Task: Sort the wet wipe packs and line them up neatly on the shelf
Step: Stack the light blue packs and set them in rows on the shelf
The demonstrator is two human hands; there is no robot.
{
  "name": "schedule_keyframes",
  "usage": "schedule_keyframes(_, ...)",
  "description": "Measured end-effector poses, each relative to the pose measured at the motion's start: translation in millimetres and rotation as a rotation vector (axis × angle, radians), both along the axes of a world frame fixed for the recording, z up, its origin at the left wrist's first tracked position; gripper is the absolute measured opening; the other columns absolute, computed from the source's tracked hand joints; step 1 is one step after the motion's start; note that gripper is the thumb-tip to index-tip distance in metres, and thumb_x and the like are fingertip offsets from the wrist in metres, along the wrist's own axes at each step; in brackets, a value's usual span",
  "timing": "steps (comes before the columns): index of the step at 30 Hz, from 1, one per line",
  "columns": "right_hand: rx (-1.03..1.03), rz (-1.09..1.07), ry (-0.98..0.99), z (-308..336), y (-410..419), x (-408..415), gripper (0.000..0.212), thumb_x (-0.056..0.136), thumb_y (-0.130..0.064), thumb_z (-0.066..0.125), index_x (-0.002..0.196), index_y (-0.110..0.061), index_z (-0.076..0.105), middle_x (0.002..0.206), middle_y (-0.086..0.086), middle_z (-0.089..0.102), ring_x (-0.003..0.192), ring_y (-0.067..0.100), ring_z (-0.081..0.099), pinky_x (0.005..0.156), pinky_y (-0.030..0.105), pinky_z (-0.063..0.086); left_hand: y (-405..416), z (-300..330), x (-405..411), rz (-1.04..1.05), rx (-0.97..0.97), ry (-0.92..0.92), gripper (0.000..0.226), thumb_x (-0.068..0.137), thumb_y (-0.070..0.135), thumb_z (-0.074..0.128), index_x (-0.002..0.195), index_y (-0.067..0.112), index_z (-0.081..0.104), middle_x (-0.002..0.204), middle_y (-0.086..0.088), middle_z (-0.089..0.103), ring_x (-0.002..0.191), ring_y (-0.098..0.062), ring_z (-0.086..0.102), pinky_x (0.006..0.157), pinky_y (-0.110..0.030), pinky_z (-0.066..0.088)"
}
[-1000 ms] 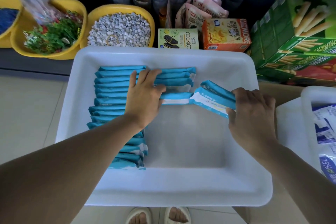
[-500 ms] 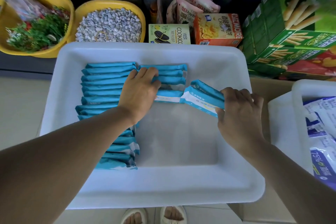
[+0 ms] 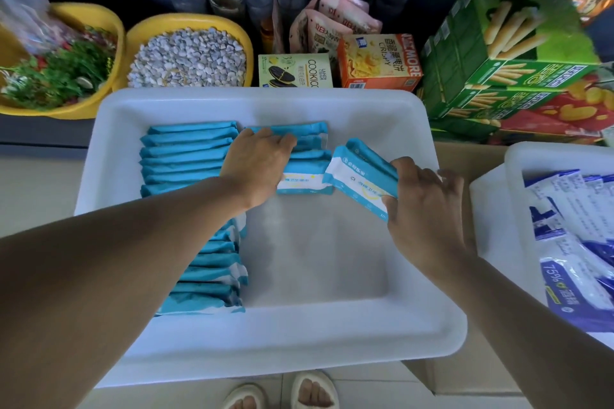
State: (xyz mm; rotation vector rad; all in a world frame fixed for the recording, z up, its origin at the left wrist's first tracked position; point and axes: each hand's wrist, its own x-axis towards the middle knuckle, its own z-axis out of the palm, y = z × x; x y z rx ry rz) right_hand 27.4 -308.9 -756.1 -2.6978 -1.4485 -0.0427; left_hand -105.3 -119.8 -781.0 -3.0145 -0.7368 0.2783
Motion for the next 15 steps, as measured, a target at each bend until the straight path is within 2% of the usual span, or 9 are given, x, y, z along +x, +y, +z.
schedule_keyframes(2, -0.028, -0.019, 0.038, 11.8, -2.3, 0.7, 0.054, 0.055, -0.003, 0.086, 0.1, -0.004, 0.056, 0.084, 0.018, 0.07, 0.071, 0.034, 0.066, 0.073, 0.042, 0.048, -1.8, 12.1, 4.6, 0.009, -0.013, -0.034, 0.035, 0.085, 0.019, 0.064, 0.117, 0.011, 0.053, 0.11, -0.008, 0.062, 0.104, -0.029, 0.052, 0.082, -0.036, 0.035)
schedule_keyframes(6, -0.037, -0.032, 0.06, 49.3, -7.4, 3.7, 0.045, 0.076, -0.011, 0.074, 0.115, -0.007, 0.051, 0.105, 0.019, 0.068, 0.091, 0.037, 0.064, 0.081, 0.038, 0.039, -4.4, 56.0, 4.9, 0.035, -0.011, -0.02, 0.038, 0.089, 0.024, 0.059, 0.124, 0.014, 0.051, 0.116, -0.006, 0.057, 0.107, -0.028, 0.053, 0.09, -0.037, 0.036)
schedule_keyframes(8, -0.017, -0.058, 0.064, 76.4, -7.9, 4.7, 0.039, 0.079, -0.011, 0.07, 0.113, -0.006, 0.051, 0.102, 0.019, 0.068, 0.09, 0.036, 0.064, 0.082, 0.039, 0.037, -7.2, 86.9, 0.5, 0.068, -0.068, -0.026, 0.041, 0.092, 0.029, 0.056, 0.129, 0.015, 0.047, 0.121, -0.006, 0.054, 0.105, -0.028, 0.056, 0.086, -0.036, 0.04)
schedule_keyframes(10, 0.009, -0.066, 0.066, 111.5, -8.3, 4.1, 0.038, 0.072, -0.007, 0.075, 0.104, -0.005, 0.054, 0.087, 0.019, 0.069, 0.075, 0.035, 0.065, 0.076, 0.04, 0.043, -10.7, 125.0, -6.5, 0.127, -0.158, -0.043, 0.042, 0.094, 0.031, 0.054, 0.132, 0.016, 0.045, 0.126, -0.006, 0.049, 0.104, -0.029, 0.059, 0.077, -0.036, 0.043)
schedule_keyframes(12, 0.057, -0.058, 0.082, 152.9, -9.0, 2.8, 0.039, 0.067, -0.005, 0.078, 0.099, -0.004, 0.056, 0.077, 0.016, 0.069, 0.063, 0.034, 0.064, 0.069, 0.039, 0.046, -12.6, 168.7, -14.8, 0.154, -0.211, -0.071, 0.041, 0.095, 0.032, 0.053, 0.132, 0.017, 0.044, 0.127, -0.005, 0.048, 0.107, -0.029, 0.058, 0.075, -0.036, 0.043)
schedule_keyframes(15, 0.113, -0.041, 0.147, 226.4, -10.5, 1.6, 0.037, 0.076, -0.007, 0.071, 0.109, -0.004, 0.054, 0.083, 0.018, 0.067, 0.071, 0.036, 0.061, 0.071, 0.039, 0.045, -12.0, 245.7, -26.0, 0.157, -0.231, -0.116, 0.034, 0.095, 0.033, 0.052, 0.125, 0.018, 0.047, 0.12, -0.003, 0.055, 0.106, -0.026, 0.057, 0.076, -0.033, 0.044)
